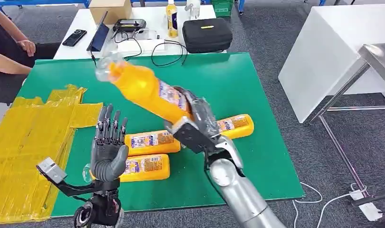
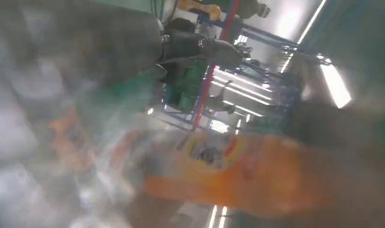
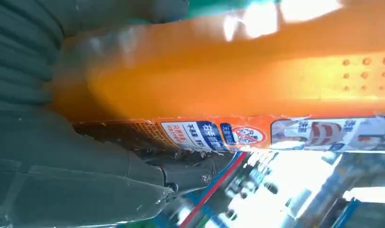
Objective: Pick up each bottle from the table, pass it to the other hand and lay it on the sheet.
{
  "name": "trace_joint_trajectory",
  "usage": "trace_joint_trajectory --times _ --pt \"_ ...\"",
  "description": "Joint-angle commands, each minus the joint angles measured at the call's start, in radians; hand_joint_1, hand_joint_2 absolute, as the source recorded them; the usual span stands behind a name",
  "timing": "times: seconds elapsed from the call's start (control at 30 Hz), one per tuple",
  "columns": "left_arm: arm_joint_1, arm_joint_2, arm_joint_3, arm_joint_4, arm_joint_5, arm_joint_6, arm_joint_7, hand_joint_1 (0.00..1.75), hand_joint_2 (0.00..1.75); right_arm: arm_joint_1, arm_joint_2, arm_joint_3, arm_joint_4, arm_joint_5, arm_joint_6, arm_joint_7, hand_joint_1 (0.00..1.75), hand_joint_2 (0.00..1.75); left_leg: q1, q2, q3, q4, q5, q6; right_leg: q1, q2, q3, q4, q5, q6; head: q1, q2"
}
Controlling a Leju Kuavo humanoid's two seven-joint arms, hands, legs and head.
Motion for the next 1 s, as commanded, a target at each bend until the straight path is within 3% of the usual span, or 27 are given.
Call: trace_joint_trajectory --times 0.03,0.5,1.0 --pt "-0.047 0.01 0.014 0.09 0.012 -0.01 0.007 0.0 1.75 -0.122 0.062 0.134 0.244 0.005 -0.021 0.01 1.75 1.75 0.0 0.001 0.001 -0.001 0.0 -0.001 0.0 0.0 0.001 -0.001 0.0 -0.001 0.0 0.0" --pt "-0.035 0.006 0.027 0.073 0.014 -0.006 0.003 0.0 1.75 -0.109 0.081 0.216 0.269 0.017 0.022 0.009 1.75 1.75 0.001 -0.001 -0.001 -0.001 0.0 -0.002 0.0 -0.001 0.0 -0.002 0.0 -0.001 0.0 0.0" --pt "0.012 -0.011 0.131 0.022 0.074 0.023 -0.014 0.0 1.75 0.005 0.107 0.491 0.313 0.067 0.078 -0.013 1.75 1.75 0.001 -0.001 -0.001 -0.002 0.0 -0.002 0.001 -0.002 0.0 -0.003 0.0 -0.001 0.0 0.0"
